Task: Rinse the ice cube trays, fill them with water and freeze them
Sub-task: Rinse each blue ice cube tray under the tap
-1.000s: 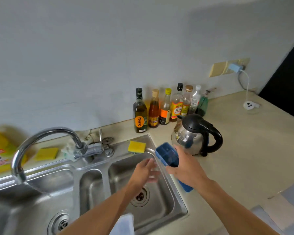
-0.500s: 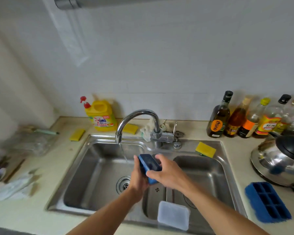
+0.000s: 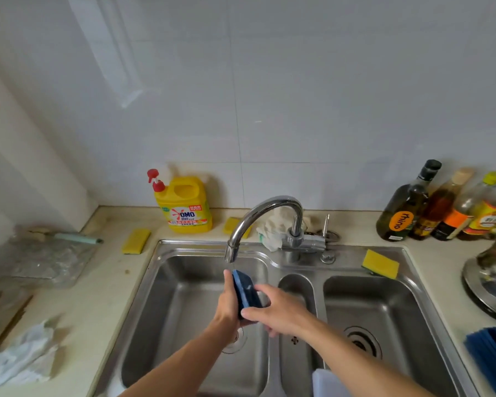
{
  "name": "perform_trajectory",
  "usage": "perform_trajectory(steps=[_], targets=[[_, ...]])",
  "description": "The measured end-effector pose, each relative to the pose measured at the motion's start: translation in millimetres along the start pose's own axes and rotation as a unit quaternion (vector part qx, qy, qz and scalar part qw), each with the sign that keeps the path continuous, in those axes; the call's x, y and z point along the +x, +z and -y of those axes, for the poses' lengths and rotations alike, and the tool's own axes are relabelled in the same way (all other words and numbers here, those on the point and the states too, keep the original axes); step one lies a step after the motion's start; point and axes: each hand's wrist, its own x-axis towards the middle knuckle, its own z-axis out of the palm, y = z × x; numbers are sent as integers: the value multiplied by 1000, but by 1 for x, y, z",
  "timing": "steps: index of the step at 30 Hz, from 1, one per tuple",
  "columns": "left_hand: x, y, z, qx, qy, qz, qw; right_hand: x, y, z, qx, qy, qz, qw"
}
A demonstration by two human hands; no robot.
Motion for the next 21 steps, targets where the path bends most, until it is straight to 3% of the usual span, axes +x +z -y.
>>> perform_trajectory(steps=[7, 15, 21], targets=[[56, -26, -31, 86, -40, 33, 995, 52, 29, 19, 63, 47, -36, 996], [95, -18, -42, 209, -6, 59, 976, 72, 33, 17, 97, 63, -111, 987], [91, -16, -45, 251, 8, 50, 967, 77, 34, 12, 130, 64, -113, 983]])
